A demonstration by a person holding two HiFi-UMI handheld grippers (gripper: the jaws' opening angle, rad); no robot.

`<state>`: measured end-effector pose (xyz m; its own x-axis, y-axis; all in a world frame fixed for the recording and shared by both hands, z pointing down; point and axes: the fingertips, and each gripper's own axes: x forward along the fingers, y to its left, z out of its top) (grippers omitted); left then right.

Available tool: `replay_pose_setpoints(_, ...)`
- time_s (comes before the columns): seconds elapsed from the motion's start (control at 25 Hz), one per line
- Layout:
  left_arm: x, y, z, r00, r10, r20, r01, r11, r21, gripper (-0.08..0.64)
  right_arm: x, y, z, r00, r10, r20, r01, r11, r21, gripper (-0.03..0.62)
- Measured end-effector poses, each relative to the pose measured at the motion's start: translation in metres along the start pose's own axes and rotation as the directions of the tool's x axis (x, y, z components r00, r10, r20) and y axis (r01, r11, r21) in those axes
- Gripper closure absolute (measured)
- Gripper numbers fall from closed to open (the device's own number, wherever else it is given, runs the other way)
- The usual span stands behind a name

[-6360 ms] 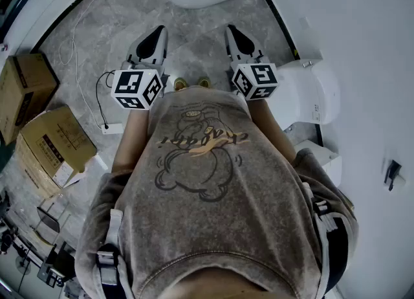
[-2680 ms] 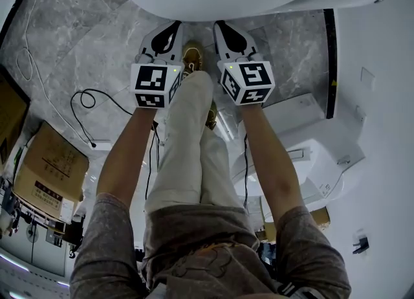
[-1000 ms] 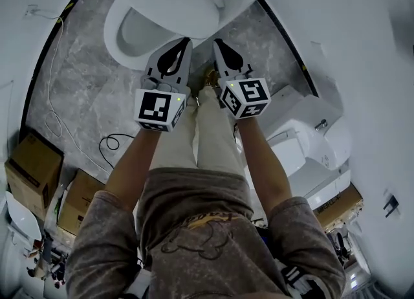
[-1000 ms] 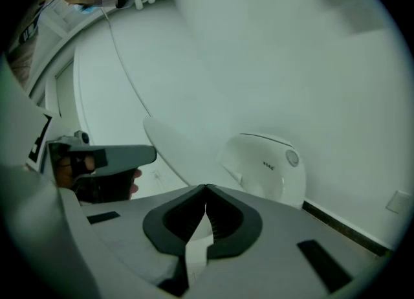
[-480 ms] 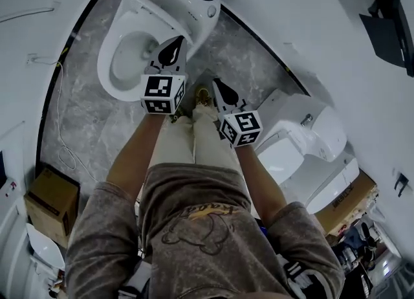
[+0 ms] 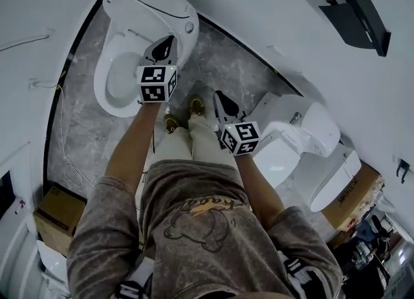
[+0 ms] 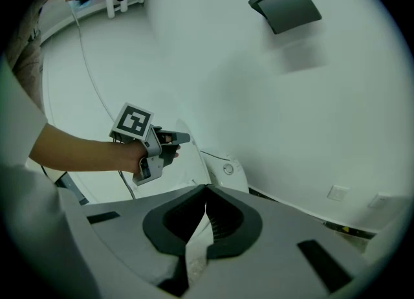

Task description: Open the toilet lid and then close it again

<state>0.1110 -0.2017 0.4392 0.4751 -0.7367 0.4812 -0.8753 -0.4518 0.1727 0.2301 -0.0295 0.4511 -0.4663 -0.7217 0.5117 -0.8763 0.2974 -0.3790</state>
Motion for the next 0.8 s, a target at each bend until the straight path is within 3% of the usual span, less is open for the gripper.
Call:
replay_pose_setpoints(0.56,-0.027,-0.020,0.050,0.998,-0.047,0.032,0.046,0.998,0.041,0.544,-0.017,0.028,0.034,0.998,0.030,0.047,-0.030,1.000,-0.003,0.566)
replay_pose_setpoints(0.8,-0.012,-0.029,0.058,0.996,-0.089,-0.006,0.089,0.991,0.103,0.396,-0.030,0.019,0.041,0.998,-0.002,0.065,0.000,1.000,0.020,0.566)
